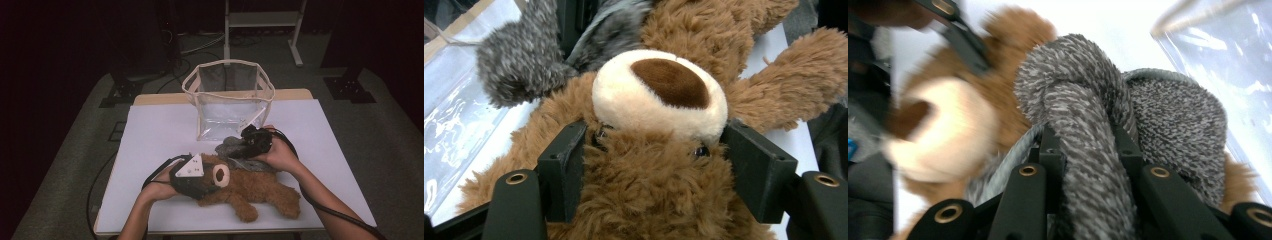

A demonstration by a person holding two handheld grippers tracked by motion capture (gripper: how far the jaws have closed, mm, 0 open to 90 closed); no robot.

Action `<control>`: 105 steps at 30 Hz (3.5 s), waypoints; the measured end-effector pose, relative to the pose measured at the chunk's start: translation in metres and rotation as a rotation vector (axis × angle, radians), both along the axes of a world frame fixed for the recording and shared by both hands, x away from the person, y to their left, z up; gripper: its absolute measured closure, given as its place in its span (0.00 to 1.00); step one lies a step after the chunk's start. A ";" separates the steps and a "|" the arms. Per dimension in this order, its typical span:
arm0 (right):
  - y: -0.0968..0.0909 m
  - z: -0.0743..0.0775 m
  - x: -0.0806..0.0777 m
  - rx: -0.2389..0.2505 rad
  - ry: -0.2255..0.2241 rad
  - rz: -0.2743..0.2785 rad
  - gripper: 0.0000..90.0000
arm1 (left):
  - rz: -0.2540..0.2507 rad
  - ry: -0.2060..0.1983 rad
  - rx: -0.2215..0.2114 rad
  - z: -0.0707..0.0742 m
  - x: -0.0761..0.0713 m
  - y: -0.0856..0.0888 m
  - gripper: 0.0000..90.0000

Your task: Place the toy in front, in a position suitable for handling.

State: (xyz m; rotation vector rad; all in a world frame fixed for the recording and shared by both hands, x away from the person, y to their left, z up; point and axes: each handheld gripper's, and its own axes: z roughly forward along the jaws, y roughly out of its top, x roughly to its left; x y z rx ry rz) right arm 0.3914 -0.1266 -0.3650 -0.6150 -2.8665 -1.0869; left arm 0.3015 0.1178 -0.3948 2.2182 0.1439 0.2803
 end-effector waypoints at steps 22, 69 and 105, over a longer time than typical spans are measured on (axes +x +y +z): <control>-0.102 0.033 -0.083 0.205 -0.087 -0.094 0.81 | -0.004 -0.025 -0.013 -0.001 0.000 -0.019 0.33; -0.145 -0.003 -0.088 0.290 -0.128 -0.271 0.81 | 0.015 0.010 -0.040 -0.011 0.007 -0.036 0.34; -0.059 0.003 -0.089 0.150 -0.110 -0.026 0.81 | 0.142 0.026 -0.104 -0.011 0.020 -0.029 0.39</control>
